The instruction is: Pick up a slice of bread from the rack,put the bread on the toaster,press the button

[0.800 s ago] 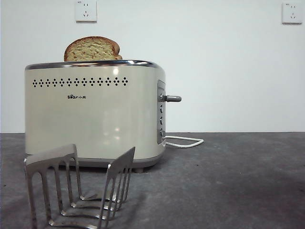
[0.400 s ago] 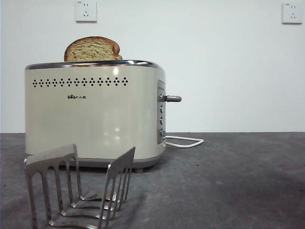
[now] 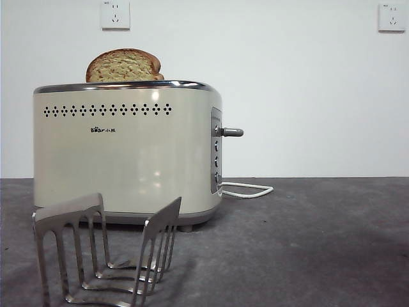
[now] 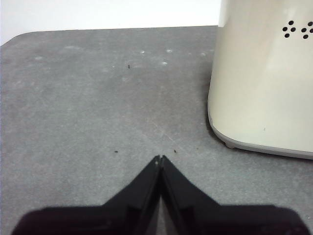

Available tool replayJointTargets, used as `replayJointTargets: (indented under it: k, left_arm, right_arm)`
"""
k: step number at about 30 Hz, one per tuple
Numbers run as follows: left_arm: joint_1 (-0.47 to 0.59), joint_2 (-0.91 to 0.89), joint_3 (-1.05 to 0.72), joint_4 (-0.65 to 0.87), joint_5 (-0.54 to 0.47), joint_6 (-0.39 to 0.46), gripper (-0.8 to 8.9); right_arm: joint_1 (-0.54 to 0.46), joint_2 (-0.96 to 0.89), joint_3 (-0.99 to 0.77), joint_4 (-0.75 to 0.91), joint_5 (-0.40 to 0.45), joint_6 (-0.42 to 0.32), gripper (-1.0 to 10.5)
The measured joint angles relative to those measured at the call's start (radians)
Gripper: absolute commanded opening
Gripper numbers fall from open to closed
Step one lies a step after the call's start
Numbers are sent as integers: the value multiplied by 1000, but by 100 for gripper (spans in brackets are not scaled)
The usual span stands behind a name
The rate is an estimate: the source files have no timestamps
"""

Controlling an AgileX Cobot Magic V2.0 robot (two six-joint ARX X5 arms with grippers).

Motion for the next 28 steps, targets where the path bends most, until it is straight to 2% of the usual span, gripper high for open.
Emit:
replayJointTargets:
  k: [28]
  left_arm:
    - [0,0,0,0,0,0,-3]
  right_arm:
    - [0,0,0,0,10,-4,1]
